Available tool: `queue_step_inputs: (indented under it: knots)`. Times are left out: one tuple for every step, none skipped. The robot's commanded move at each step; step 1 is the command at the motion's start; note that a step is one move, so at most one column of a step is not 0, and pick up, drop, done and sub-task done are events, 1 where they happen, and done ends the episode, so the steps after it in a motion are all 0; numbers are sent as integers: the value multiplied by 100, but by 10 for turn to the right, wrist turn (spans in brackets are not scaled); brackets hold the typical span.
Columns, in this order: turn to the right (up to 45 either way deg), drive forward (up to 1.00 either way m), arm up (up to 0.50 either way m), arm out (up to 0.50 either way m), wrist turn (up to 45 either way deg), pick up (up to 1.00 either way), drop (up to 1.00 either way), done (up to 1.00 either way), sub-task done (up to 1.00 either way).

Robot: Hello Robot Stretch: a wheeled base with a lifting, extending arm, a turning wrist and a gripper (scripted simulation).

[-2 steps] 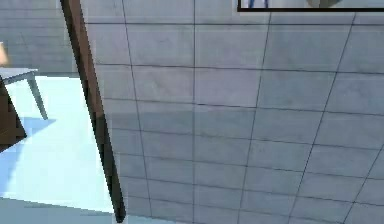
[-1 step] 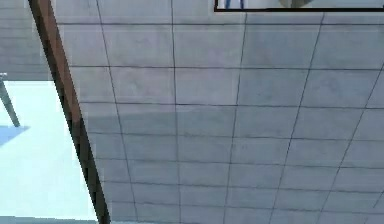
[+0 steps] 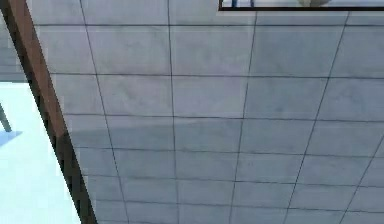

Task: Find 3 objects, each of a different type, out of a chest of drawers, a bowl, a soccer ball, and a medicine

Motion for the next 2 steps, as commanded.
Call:
queue_step_inputs:
  knots:
    - [-420, 0, 0, 0, 0, 0, 0, 0, 0]
    - [0, 55, 0, 0, 0, 0, 0, 0, 0]
